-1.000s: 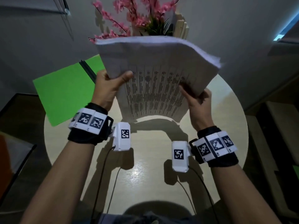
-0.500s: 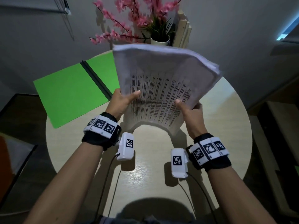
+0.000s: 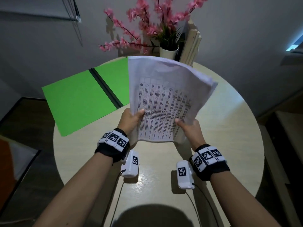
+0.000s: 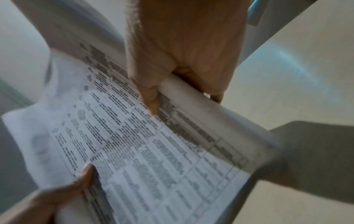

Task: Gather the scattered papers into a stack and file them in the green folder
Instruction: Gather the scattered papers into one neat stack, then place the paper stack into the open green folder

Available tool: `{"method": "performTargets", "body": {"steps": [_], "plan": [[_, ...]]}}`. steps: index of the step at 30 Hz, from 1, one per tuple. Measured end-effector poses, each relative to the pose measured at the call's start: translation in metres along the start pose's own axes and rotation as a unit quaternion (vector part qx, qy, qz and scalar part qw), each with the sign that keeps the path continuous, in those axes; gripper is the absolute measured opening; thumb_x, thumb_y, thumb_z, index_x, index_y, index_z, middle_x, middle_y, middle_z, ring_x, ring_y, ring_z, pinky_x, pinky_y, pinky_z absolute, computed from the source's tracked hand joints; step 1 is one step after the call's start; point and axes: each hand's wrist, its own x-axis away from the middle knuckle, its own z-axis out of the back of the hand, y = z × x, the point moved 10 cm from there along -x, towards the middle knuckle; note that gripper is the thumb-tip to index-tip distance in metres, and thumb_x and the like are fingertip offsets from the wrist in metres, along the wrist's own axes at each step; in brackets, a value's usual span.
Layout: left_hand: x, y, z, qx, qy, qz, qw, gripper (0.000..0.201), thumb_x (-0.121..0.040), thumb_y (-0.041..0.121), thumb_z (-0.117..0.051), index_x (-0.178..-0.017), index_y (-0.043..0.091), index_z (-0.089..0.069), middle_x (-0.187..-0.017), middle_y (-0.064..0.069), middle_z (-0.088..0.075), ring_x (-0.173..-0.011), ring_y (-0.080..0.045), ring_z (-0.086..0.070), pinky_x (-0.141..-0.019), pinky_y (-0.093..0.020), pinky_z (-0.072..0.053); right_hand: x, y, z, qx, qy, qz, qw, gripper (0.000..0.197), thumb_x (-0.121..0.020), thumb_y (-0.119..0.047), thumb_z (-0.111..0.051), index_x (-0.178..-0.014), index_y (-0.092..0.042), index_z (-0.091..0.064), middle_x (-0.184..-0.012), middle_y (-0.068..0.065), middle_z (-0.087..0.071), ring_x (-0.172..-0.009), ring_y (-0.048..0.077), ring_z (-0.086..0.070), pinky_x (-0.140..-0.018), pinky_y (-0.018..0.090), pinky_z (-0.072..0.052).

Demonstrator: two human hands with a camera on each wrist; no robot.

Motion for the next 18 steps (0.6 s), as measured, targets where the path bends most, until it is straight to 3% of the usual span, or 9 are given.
{"method": "performTargets", "body": {"steps": [2,3,5,7,9,10,13,16,18], "plan": [[-0.003,0.006,0.021,0.003,0.043,-0.014,0.999,0.011,-0.092,0.019,-0.053,-0.087,0.009,-0.056,-0.071,0.0,-0.056,-0.068,-0.018,-0.056,-0.049,-0.011,-0.048,-0.002,-0.009,-0.016,0.037,-0.043,0.025,0.998,0.006,-0.082,-0.015,-0.067,-0.086,-0.015,-0.063,-0.079,-0.002,-0.066,-0.07,0.012,-0.063,-0.066,0.026,-0.049],[-0.006,0.006,0.037,0.005,0.073,-0.011,0.997,0.016,-0.092,0.019,-0.052,-0.079,0.01,-0.053,-0.066,0.002,-0.051,-0.062,-0.016,-0.052,-0.042,-0.007,-0.044,-0.004,-0.013,-0.025,0.047,-0.062,0.031,0.997,0.006,-0.081,-0.016,-0.069,-0.084,-0.017,-0.063,-0.078,-0.001,-0.067,-0.068,0.012,-0.063,-0.065,0.027,-0.049],[-0.012,0.002,0.079,0.003,0.154,0.001,0.988,0.028,-0.092,0.019,-0.052,-0.067,0.012,-0.045,-0.061,0.001,-0.042,-0.058,-0.019,-0.046,-0.039,-0.011,-0.039,-0.011,-0.02,-0.049,0.081,-0.115,0.04,0.989,0.02,-0.079,-0.013,-0.071,-0.098,-0.011,-0.064,-0.091,0.006,-0.069,-0.078,0.016,-0.065,-0.071,0.03,-0.053],[-0.014,-0.003,0.133,0.006,0.249,0.012,0.968,0.028,-0.091,0.018,-0.053,-0.066,0.011,-0.043,-0.06,0.0,-0.039,-0.069,-0.019,-0.045,-0.044,-0.018,-0.034,-0.019,-0.024,-0.083,0.155,-0.193,0.051,0.968,0.036,-0.074,-0.005,-0.073,-0.108,-0.005,-0.062,-0.104,0.01,-0.067,-0.086,0.014,-0.064,-0.082,0.034,-0.053],[-0.011,-0.006,0.181,0.002,0.317,0.016,0.948,0.016,-0.092,0.017,-0.052,-0.078,0.008,-0.049,-0.07,-0.004,-0.048,-0.079,-0.018,-0.047,-0.054,-0.02,-0.038,-0.031,-0.022,-0.118,0.235,-0.248,0.054,0.938,0.037,-0.073,0.002,-0.071,-0.109,-0.004,-0.061,-0.105,0.012,-0.064,-0.08,0.003,-0.062,-0.08,0.031,-0.051],[-0.008,-0.007,0.202,0.001,0.342,0.021,0.939,0.009,-0.092,0.017,-0.05,-0.091,0.008,-0.051,-0.082,-0.007,-0.052,-0.085,-0.017,-0.048,-0.064,-0.021,-0.04,-0.039,-0.023,-0.131,0.263,-0.248,0.06,0.93,0.037,-0.075,0.003,-0.068,-0.111,-0.002,-0.061,-0.105,0.015,-0.063,-0.082,0.005,-0.062,-0.078,0.027,-0.049],[0.005,-0.021,0.248,0.011,0.383,0.058,0.922,0.034,-0.094,0.017,-0.048,-0.124,0.001,-0.053,-0.11,-0.01,-0.056,-0.101,-0.021,-0.054,-0.082,-0.023,-0.037,-0.068,-0.032,-0.165,0.314,-0.201,0.095,0.923,0.03,-0.082,0.0,-0.059,-0.112,0.001,-0.063,-0.112,0.02,-0.067,-0.103,0.027,-0.063,-0.082,0.025,-0.045],[0.013,-0.045,0.276,0.034,0.395,0.102,0.912,0.039,-0.094,0.017,-0.047,-0.128,-0.002,-0.05,-0.127,-0.017,-0.057,-0.116,-0.03,-0.055,-0.083,-0.026,-0.038,-0.084,-0.035,-0.207,0.357,-0.192,0.114,0.907,0.03,-0.085,-0.005,-0.055,-0.113,-0.001,-0.064,-0.115,0.018,-0.068,-0.108,0.03,-0.062,-0.091,0.03,-0.045],[0.015,-0.062,0.287,0.042,0.392,0.135,0.909,0.035,-0.094,0.019,-0.048,-0.123,0.0,-0.053,-0.115,-0.017,-0.06,-0.104,-0.029,-0.058,-0.079,-0.027,-0.038,-0.091,-0.03,-0.234,0.379,-0.195,0.118,0.897,0.031,-0.087,-0.008,-0.055,-0.117,0.0,-0.062,-0.118,0.018,-0.067,-0.108,0.029,-0.062,-0.093,0.029,-0.044]]}}
